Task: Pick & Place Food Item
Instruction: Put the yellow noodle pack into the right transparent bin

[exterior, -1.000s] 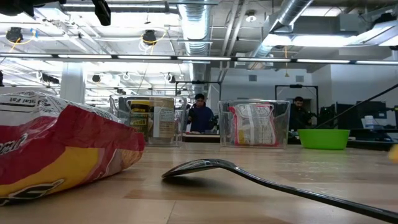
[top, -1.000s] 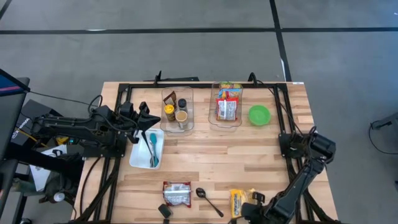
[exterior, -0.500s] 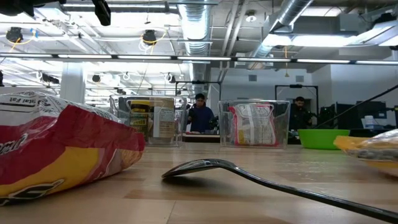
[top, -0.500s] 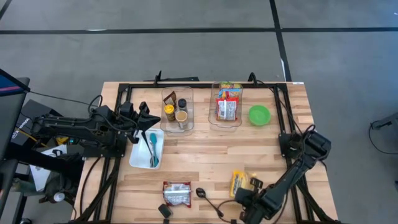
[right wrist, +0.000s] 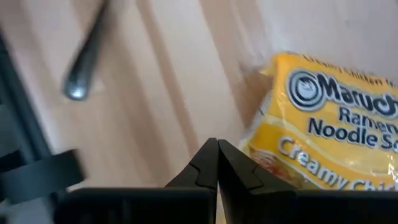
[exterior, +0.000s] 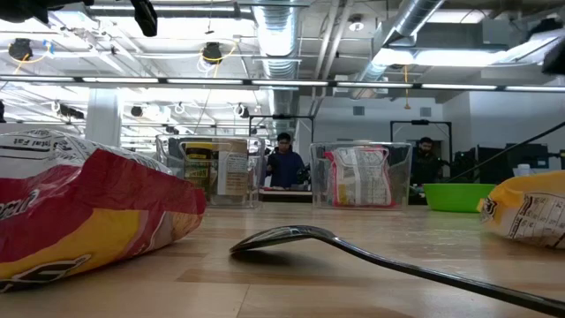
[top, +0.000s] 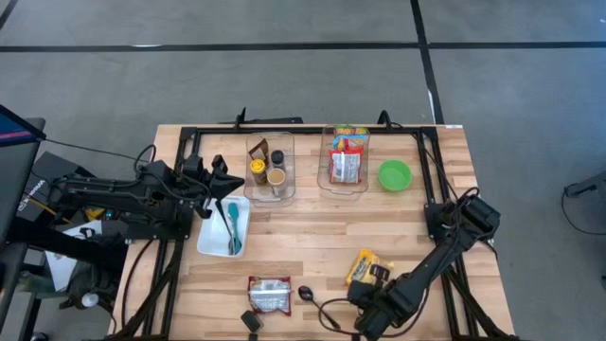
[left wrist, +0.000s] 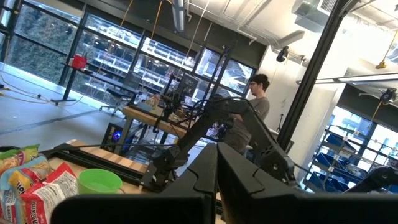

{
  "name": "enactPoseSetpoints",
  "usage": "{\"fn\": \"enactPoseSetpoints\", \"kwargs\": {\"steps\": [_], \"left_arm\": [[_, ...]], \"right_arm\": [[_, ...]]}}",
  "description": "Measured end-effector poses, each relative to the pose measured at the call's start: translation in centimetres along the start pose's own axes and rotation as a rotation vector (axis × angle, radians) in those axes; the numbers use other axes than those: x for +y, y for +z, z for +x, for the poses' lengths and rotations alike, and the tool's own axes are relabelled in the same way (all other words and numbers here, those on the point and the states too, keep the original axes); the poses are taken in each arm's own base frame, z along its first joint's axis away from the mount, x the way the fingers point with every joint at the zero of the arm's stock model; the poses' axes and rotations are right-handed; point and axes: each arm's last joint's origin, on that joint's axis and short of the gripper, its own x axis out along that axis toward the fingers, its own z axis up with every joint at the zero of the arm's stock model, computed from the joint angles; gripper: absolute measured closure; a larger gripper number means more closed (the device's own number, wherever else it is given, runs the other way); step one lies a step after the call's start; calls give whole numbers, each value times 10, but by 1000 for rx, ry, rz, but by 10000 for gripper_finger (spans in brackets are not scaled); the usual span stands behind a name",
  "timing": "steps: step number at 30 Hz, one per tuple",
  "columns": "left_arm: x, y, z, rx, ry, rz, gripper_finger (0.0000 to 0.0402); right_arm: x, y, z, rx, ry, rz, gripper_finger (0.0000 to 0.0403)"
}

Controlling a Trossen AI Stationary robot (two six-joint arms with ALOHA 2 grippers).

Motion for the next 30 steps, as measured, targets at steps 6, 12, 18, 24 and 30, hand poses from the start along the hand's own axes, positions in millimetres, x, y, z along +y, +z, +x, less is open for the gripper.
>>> {"fn": "enactPoseSetpoints", "kwargs": {"steps": [6,12,18,24,30], "left_arm": [[0,0,0,0,0,0,398],[0,0,0,0,0,0,398],[0,0,0,0,1,0,398],[0,0,0,0,0,0,398],[0,0,0,0,0,0,398]], "right_arm": [[10,0,-23,-7,-11,-40,403],[17,-13,-51,-61,-76,-54,403],[18,-36,-66,-115,-153,-50,403],[22,-58,-69,-122,-159,-34,403],[27,-67,-73,-174,-128,-33,403]]}}
